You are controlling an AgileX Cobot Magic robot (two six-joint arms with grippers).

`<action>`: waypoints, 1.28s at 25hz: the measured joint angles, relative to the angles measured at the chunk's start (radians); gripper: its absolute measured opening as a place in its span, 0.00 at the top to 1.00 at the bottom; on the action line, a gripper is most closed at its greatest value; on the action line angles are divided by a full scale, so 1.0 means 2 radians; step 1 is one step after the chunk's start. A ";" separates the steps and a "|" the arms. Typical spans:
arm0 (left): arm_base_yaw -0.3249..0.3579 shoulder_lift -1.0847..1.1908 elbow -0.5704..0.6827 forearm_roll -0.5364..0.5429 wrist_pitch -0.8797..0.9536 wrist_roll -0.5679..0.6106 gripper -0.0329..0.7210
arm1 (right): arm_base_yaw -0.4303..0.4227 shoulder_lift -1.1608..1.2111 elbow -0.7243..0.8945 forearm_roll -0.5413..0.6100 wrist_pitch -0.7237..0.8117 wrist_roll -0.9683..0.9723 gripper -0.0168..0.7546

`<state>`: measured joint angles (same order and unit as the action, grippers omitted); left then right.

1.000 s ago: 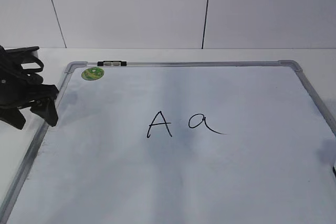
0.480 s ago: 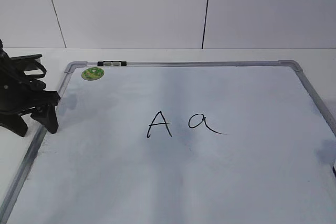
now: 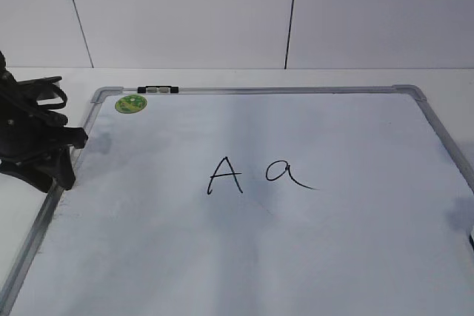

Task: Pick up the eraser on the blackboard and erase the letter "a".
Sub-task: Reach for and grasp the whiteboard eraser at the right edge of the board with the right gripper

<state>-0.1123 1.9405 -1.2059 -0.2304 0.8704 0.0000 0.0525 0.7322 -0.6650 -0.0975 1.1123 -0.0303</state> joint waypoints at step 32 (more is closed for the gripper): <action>0.000 0.000 0.000 -0.001 0.009 0.000 0.67 | 0.000 0.181 -0.001 -0.016 -0.046 0.030 0.10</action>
<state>-0.1123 1.9405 -1.2059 -0.2326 0.8891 0.0000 0.0525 1.0943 -0.6666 -0.1296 1.0205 0.0297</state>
